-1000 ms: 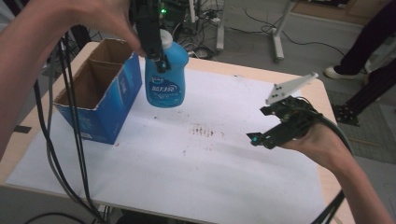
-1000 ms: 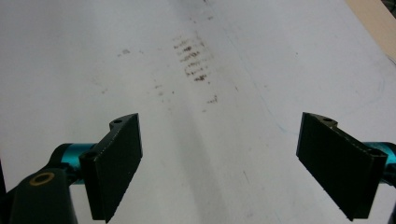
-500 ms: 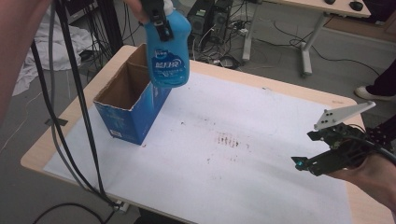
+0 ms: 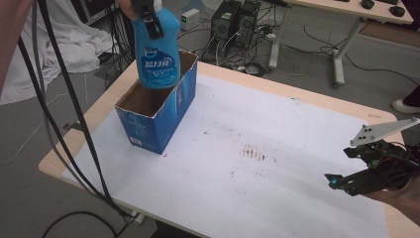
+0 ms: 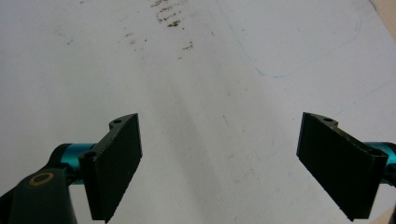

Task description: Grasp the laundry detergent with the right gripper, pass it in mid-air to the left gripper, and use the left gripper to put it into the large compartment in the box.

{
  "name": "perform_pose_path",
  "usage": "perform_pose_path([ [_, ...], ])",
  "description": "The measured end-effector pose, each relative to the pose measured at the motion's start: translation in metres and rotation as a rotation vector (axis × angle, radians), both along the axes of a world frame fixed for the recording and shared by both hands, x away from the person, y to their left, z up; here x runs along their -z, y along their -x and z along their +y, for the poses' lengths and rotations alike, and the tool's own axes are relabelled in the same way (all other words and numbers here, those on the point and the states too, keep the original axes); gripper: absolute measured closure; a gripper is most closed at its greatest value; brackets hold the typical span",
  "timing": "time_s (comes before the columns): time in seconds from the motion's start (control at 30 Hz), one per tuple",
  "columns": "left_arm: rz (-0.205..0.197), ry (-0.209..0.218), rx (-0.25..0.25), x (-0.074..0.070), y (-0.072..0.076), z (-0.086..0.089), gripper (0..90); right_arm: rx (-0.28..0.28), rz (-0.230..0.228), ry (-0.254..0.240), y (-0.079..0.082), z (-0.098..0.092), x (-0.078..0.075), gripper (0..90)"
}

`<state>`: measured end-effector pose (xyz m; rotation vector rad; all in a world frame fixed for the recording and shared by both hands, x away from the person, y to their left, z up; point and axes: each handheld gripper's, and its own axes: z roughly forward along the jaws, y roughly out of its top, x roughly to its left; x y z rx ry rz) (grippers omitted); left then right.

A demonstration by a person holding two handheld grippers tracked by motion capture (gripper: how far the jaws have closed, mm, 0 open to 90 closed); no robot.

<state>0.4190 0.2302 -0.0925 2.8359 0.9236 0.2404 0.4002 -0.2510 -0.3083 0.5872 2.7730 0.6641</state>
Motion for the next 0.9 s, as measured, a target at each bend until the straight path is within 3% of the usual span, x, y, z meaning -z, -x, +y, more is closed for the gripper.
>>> perform_pose_path([
  [0.27, 0.008, -0.002, -0.081, 0.009, -0.001, 0.009, 38.2, -0.001, 0.002, 0.004, 0.0, 0.001, 0.001, 13.6],
  [0.7, 0.039, -0.036, -0.076, 0.031, -0.005, 0.01, 38.2, 0.012, -0.002, 0.019, 0.002, 0.001, 0.005, 13.6],
  [0.9, 0.048, -0.023, -0.088, 0.042, -0.005, 0.014, 38.2, 0.003, -0.005, 0.023, 0.001, 0.002, 0.006, 13.6],
])
